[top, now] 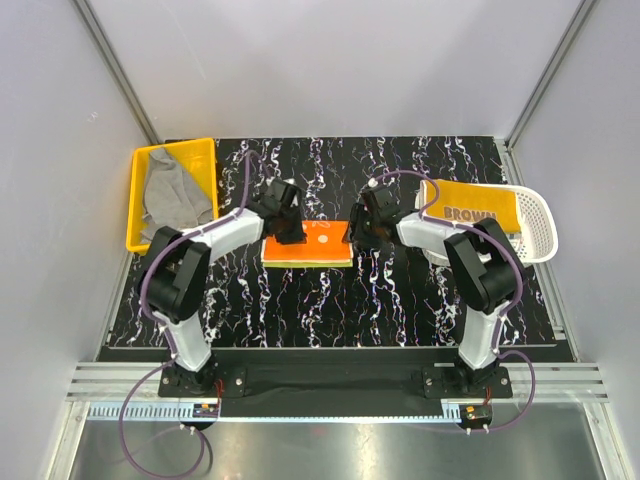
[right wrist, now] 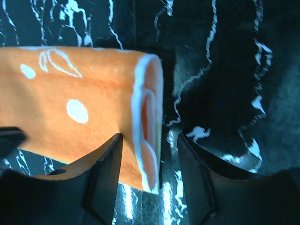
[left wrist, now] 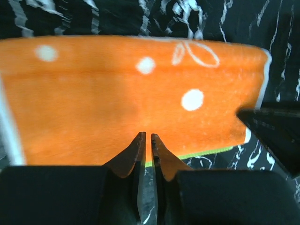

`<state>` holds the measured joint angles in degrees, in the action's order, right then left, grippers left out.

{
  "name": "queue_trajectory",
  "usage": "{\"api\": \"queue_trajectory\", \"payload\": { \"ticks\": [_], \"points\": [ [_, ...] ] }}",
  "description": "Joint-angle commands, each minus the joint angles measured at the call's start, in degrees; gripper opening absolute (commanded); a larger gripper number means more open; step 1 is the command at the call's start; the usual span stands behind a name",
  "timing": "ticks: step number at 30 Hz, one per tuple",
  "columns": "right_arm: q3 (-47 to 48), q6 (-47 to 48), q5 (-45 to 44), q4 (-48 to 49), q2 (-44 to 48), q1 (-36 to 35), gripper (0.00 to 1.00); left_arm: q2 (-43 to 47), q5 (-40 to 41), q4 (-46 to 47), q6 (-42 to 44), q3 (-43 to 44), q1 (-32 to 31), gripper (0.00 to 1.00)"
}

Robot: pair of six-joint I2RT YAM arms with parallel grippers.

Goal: Fold and stack the towels
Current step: Neatly place the folded towel into the bin

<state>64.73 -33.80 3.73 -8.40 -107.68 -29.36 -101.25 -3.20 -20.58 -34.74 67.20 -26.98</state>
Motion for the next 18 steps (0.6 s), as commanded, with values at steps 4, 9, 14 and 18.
{"api": "queue_trajectory", "payload": {
  "ticks": [4, 9, 14, 18],
  "points": [
    [2.3, -2.4, 2.7, 3.3, -3.3, 0.0, 0.57, -6.7, -2.1, 3.0, -0.4, 3.9, -3.4, 0.13],
    [1.1, -4.1, 2.6, 4.3, -3.5, -0.9, 0.53, -8.6, 0.1, 2.1, -1.6, 2.1, -3.9, 0.12],
    [0.6, -5.1, 2.2, 4.6, -3.7, -2.0, 0.43, -8.7, 0.2, 2.1, -2.1, 1.1, -3.9, 0.11],
    [1.1, -4.9, 0.8, 3.7, -3.8, -2.3, 0.27, -7.7, 0.1, 1.9, -2.0, 0.9, -4.1, 0.11]
  ]
}}
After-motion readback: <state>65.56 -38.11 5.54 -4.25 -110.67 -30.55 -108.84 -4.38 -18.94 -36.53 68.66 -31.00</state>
